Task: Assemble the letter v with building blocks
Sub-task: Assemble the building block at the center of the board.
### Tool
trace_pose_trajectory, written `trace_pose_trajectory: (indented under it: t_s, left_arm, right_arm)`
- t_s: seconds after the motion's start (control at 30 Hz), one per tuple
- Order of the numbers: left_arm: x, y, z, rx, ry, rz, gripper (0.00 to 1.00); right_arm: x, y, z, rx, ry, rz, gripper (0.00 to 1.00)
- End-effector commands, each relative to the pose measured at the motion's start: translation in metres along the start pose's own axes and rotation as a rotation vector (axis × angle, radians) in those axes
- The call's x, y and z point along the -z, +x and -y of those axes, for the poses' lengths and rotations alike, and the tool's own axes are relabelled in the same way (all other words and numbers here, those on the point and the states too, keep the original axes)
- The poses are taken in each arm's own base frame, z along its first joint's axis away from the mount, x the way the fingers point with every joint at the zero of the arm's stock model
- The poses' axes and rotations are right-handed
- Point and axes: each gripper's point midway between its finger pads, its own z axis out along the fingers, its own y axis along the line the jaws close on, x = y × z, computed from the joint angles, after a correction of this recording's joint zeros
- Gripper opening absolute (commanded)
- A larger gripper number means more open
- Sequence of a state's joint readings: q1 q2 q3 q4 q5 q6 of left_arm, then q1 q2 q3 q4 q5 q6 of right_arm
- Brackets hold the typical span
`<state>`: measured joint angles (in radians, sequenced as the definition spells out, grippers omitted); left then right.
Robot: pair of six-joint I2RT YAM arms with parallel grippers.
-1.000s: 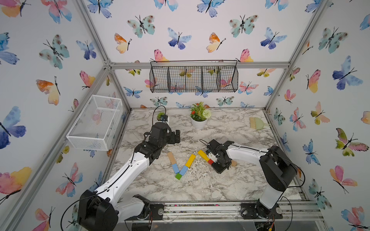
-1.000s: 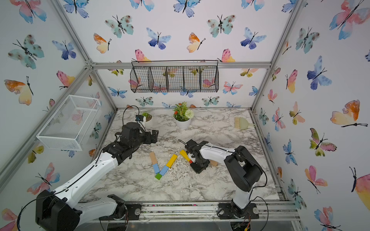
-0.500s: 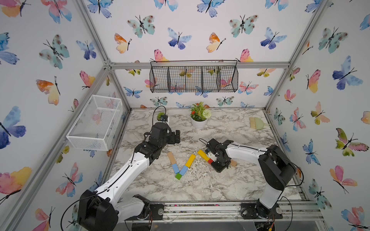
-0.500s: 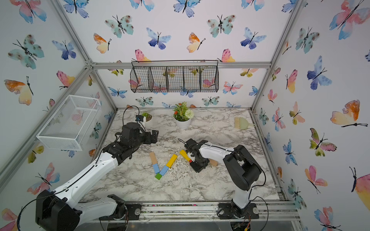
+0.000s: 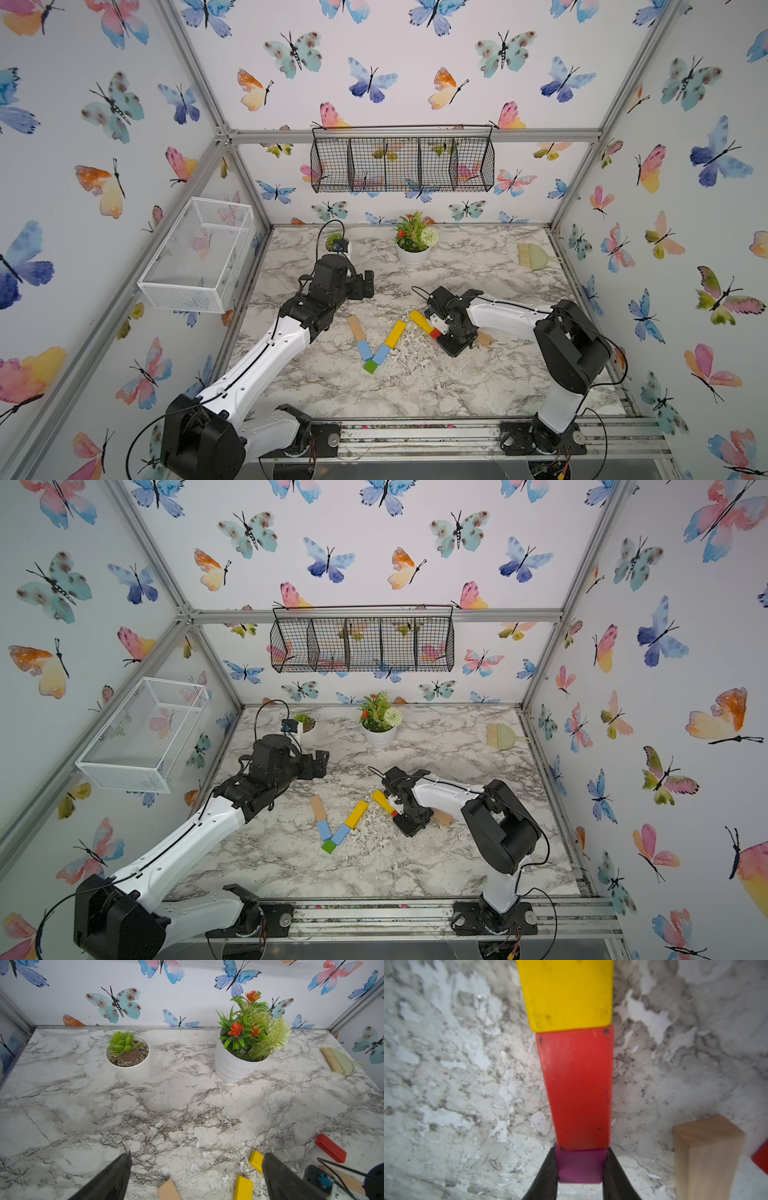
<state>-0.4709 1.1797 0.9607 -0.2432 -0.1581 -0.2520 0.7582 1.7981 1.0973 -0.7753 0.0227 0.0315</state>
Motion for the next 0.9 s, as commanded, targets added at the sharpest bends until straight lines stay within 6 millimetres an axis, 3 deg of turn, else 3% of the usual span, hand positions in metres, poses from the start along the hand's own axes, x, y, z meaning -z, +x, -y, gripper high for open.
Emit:
trace_pose_trajectory:
  t_s: [0.0, 0.3, 0.7, 0.87]
  left_arm:
    - [0.003, -0.002, 0.001, 0.005, 0.017, 0.012, 0.98]
    - [0.003, -0.002, 0.000, 0.007, 0.018, 0.012, 0.98]
    - [0.003, -0.002, -0.001, 0.007, 0.015, 0.012, 0.98]
    - [0.002, -0.001, 0.000, 0.008, 0.019, 0.008, 0.98]
  right_arm:
    - [-0.018, -0.004, 0.004, 0.007, 0.014, -0.006, 0.29]
    - [-0.011, -0.008, 0.005, -0.008, 0.019, 0.016, 0.50]
    - [0.039, -0.026, 0.005, -0.135, 0.003, 0.198, 0.63]
    - [0.057, -0.027, 0.030, -0.226, 0.125, 0.277, 0.73]
